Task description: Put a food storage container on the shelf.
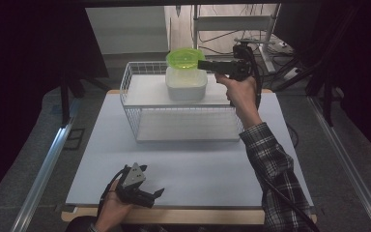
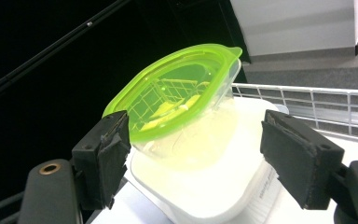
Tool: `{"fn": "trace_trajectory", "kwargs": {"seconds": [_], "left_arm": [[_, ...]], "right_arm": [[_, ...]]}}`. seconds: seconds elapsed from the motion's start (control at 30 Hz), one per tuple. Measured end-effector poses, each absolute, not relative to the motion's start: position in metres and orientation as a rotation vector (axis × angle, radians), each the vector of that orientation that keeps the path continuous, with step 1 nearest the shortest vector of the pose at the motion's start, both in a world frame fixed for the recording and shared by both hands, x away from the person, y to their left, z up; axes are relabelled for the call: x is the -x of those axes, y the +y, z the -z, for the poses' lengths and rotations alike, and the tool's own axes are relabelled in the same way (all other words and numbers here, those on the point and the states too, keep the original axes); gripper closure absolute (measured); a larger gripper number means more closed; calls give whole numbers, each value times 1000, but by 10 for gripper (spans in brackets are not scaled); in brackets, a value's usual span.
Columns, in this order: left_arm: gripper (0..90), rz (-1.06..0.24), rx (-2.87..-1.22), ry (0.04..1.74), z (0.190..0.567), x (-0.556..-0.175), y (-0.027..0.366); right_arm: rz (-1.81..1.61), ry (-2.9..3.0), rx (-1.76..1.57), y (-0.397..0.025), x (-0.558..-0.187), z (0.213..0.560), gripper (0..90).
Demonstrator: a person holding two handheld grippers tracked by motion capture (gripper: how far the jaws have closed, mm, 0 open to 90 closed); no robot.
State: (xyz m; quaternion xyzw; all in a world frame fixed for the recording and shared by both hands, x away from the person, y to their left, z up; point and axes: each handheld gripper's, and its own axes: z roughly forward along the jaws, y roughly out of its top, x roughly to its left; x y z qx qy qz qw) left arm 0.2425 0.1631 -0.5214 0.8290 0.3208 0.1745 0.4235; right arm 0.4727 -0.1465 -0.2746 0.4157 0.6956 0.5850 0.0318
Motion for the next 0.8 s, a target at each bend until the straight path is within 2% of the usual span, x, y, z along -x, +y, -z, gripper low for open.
{"fn": "trace_trajectory", "kwargs": {"seconds": [0.8], "left_arm": [[8,-426,-2062,806,522,-243,163]], "right_arm": [[-1667,2197,-1159,-172,-438,307,191]]}}
